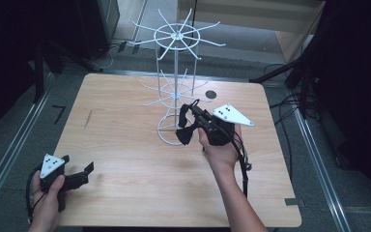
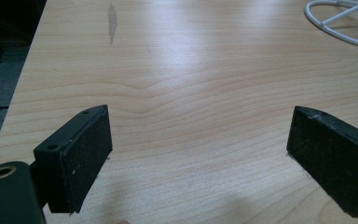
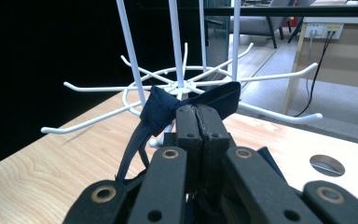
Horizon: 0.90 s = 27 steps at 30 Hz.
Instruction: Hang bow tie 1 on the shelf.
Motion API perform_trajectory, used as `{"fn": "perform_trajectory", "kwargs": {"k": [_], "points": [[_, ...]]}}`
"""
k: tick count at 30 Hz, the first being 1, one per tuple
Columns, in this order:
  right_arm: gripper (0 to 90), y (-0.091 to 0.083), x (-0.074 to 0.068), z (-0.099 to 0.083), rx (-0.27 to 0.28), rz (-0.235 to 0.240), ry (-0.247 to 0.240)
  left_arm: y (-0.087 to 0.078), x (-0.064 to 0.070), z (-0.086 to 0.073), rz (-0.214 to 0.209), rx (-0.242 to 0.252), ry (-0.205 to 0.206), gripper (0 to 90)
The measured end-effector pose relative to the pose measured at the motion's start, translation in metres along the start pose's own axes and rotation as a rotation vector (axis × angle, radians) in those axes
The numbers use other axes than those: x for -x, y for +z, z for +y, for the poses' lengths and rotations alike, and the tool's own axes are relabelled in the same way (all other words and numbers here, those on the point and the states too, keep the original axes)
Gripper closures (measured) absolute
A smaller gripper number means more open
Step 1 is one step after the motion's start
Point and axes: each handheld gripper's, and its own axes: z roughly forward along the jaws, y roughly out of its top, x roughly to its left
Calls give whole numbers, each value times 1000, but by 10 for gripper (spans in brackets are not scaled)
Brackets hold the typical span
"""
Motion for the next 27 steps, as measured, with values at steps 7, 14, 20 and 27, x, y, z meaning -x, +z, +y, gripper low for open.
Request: {"fn": "perform_trajectory", "kwargs": {"k": [7,14,20,27], "points": [[869,2,2,-2,-9,1,9,0,0,0,0,-1,0,70],[818,3,3,-6,-14,10,17,0,0,0,-1,-1,3,70],[777,1,4,-9,-23,12,17,0,0,0,2,6,-2,70],[605,-1,5,-16,-22,-13,9,0,1,0,-19,-5,3,70]]}}
